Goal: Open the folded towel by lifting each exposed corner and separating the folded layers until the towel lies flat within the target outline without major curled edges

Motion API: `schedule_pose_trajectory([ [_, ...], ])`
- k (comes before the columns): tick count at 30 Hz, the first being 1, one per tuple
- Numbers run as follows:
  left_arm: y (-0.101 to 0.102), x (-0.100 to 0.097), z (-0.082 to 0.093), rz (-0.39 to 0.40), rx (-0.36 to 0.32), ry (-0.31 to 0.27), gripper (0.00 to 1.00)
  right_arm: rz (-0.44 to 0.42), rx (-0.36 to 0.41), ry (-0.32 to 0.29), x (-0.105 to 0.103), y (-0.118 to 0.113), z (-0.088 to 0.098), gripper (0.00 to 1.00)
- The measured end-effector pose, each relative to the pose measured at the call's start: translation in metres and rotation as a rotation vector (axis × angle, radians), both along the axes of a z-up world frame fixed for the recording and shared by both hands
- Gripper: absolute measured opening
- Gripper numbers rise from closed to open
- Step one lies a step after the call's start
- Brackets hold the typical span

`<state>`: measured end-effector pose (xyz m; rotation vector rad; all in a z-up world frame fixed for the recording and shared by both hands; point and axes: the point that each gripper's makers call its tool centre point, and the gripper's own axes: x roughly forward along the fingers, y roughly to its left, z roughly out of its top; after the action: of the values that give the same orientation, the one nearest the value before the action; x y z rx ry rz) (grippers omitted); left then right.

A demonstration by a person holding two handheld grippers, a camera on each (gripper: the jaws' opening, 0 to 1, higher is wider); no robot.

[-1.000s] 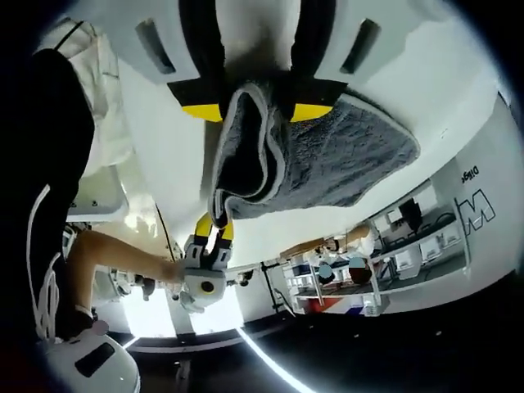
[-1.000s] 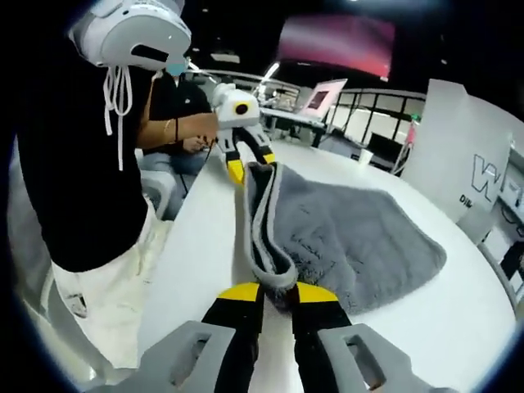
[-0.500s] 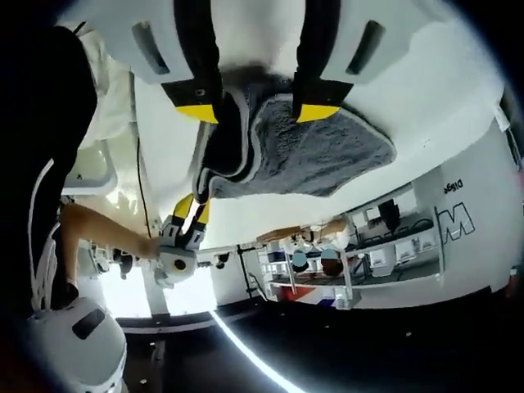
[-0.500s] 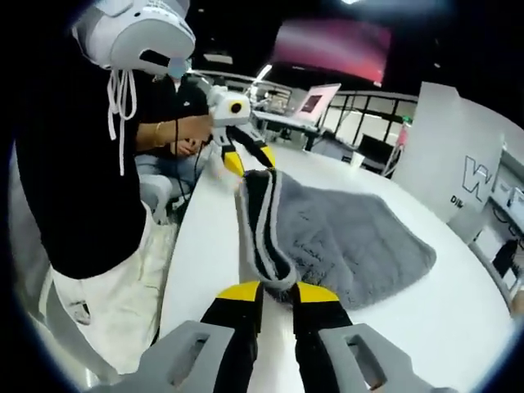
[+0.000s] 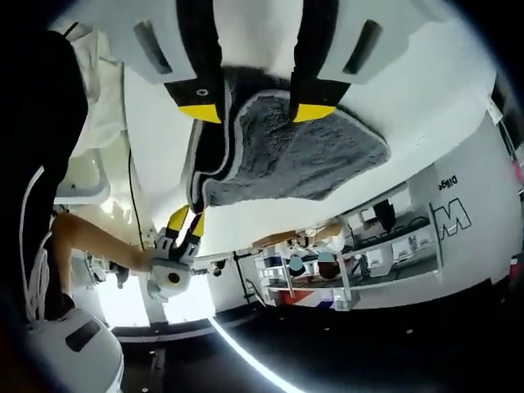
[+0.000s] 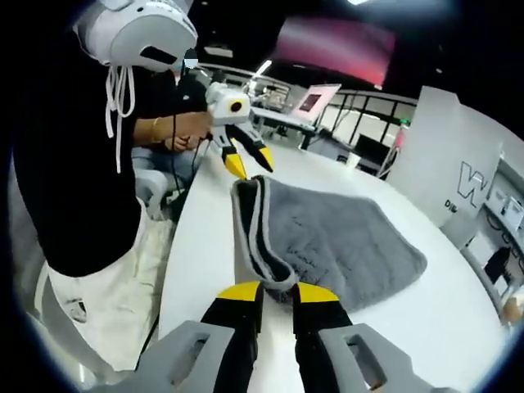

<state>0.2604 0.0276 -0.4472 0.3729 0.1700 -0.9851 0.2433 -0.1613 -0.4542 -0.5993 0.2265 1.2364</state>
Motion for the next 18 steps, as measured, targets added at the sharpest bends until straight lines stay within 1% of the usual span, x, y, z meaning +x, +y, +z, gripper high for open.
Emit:
schedule_pose_trajectory([
  [4,-0.002,0.001,0.013,0.006,-0.045,-0.02,0.29,0.001,0.015,-0.005,-0.003,-0.002,0.005,0.08],
  [7,-0.003,0.001,0.02,0.002,-0.057,-0.035,0.28,-0.014,0.022,-0.019,-0.001,-0.004,0.009,0.08],
  [9,-0.002,0.002,0.02,0.004,-0.053,-0.042,0.28,-0.021,0.024,-0.027,0.001,-0.005,0.011,0.08],
  [11,0.002,0.005,0.016,0.021,-0.021,-0.048,0.27,-0.025,0.022,-0.032,0.0,-0.004,0.012,0.08],
  [12,0.004,0.006,0.011,0.027,0.01,-0.046,0.28,-0.025,0.021,-0.033,0.0,-0.004,0.012,0.08],
  [14,0.005,0.005,0.004,0.026,0.035,-0.038,0.28,-0.026,0.023,-0.035,-0.001,-0.003,0.012,0.08],
  [16,0.004,0.004,0.0,0.019,0.036,-0.028,0.28,-0.024,0.024,-0.036,-0.002,-0.003,0.013,0.08],
  [17,0.003,0.0,-0.007,-0.002,0.042,-0.001,0.28,-0.026,0.023,-0.037,-0.002,-0.002,0.012,0.08],
  [18,0.005,0.002,-0.009,0.005,0.043,0.001,0.28,-0.026,0.023,-0.038,-0.002,-0.003,0.012,0.08],
])
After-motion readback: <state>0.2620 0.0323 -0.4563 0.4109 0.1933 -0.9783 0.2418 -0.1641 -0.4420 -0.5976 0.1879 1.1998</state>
